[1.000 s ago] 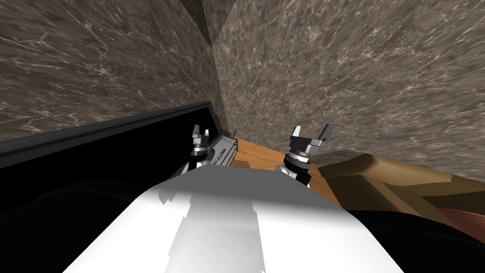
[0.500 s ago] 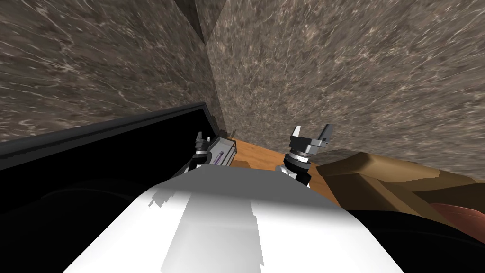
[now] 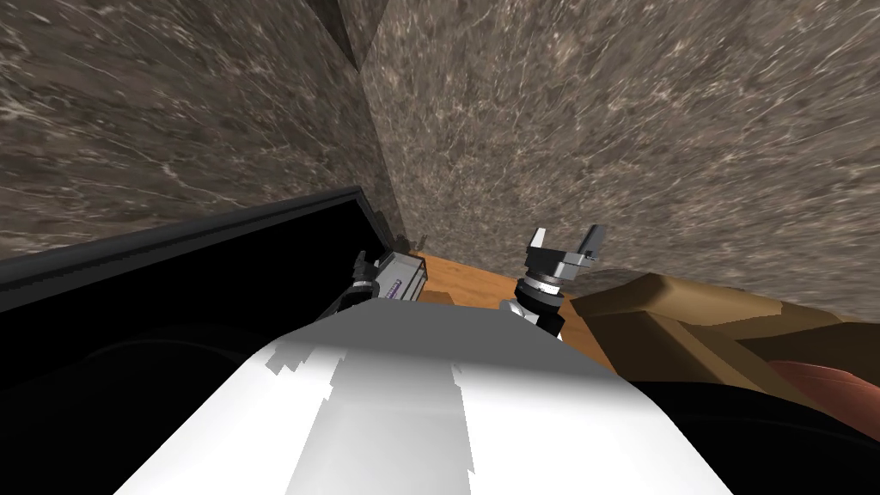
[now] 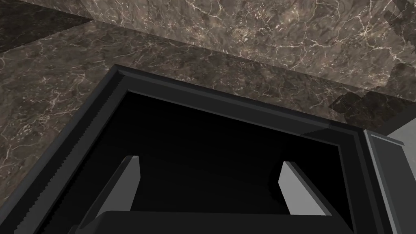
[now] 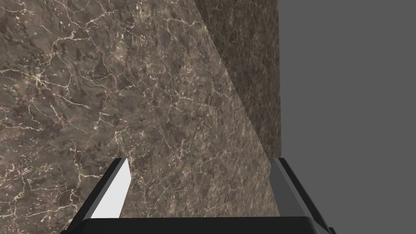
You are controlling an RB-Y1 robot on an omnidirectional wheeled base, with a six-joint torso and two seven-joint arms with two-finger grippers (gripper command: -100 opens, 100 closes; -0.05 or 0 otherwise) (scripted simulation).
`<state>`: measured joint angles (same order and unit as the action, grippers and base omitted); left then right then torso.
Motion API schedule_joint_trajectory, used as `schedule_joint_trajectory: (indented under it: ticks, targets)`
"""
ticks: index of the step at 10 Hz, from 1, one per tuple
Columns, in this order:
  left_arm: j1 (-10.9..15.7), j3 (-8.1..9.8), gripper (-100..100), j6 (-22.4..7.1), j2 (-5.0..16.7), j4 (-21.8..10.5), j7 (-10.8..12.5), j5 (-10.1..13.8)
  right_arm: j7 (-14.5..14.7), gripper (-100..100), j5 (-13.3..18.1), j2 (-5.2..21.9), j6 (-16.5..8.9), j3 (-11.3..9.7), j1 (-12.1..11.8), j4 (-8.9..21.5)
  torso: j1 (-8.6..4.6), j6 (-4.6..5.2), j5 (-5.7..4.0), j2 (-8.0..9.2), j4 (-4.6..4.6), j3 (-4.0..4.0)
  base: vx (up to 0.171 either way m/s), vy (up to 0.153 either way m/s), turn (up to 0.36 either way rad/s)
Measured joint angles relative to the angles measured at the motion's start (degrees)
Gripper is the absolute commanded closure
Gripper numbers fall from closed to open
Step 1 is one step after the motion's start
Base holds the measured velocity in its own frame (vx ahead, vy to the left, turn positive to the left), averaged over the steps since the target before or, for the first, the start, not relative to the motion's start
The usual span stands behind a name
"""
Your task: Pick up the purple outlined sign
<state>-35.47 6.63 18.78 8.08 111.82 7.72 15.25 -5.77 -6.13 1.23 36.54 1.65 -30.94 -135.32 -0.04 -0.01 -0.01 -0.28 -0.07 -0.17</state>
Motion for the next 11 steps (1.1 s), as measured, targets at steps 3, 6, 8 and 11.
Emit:
schedule_joint_trajectory:
  ticks: [3,6,8,11]
  targets:
    - [-1.4,0.06,-100,-1.6,-0.2,-3.6,0.3,2.7,0.0,0,0.0,0.0,0.0,0.0,0.0,0.0,-0.01,0.01,0.00,-0.06,-0.01,-0.03,0.085,-0.002,-0.076]
    - [-1.6,1.18,-100,-4.6,0.3,-9.0,1.5,7.0,0.0,0,0.0,0.0,0.0,0.0,0.0,0.0,0.04,0.01,0.01,-0.17,-0.03,-0.09,0.108,0.007,-0.071]
    - [-3.8,1.21,-100,-6.7,0.0,-9.8,1.8,9.1,0.0,0,0.0,0.0,0.0,0.0,0.0,0.0,-0.01,0.00,0.00,-0.01,-0.01,-0.01,0.082,0.001,-0.095]
    - [-5.8,2.25,-100,-10.6,0.5,-13.0,2.9,13.5,0.0,0,0.0,0.0,0.0,0.0,0.0,0.0,-0.03,0.00,-0.01,-0.05,-0.01,-0.03,0.086,-0.002,-0.036]
